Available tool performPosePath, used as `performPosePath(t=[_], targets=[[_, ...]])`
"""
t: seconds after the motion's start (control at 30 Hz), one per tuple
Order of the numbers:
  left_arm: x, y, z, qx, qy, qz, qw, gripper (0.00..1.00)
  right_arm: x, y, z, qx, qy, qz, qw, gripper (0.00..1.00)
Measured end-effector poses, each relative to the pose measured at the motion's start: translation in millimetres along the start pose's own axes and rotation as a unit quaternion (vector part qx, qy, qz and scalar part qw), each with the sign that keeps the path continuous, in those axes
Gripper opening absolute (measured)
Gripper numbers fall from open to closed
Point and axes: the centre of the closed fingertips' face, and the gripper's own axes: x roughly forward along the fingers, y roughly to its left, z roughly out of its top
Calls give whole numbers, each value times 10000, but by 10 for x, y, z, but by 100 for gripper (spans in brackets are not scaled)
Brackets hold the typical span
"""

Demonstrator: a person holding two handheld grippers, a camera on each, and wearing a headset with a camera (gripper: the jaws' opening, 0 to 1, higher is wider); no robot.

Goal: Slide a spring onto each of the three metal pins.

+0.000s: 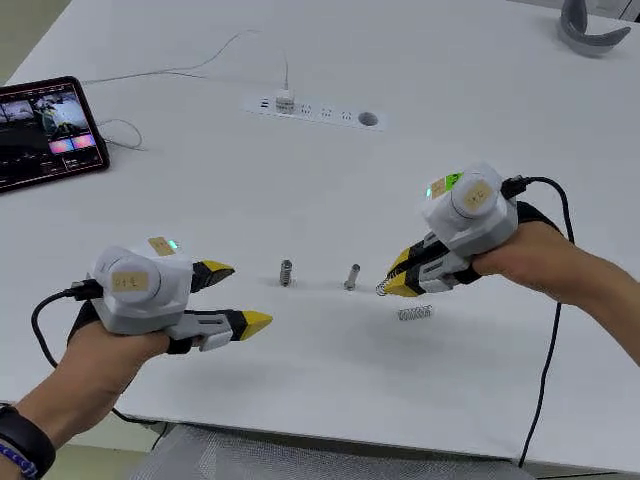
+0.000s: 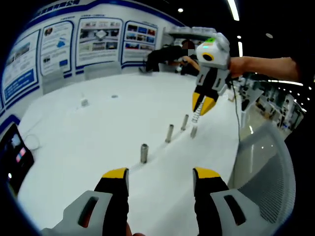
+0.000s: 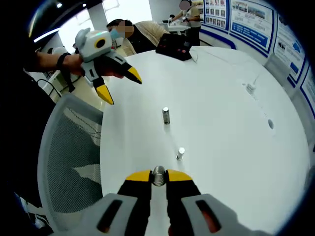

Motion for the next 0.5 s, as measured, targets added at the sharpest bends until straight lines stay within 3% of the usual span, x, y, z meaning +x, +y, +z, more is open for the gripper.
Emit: performPosePath(t=[0.5], targets=[[-127, 72, -135, -229, 69, 137, 9996, 59, 157, -218, -13, -124, 152, -80, 9998, 12]])
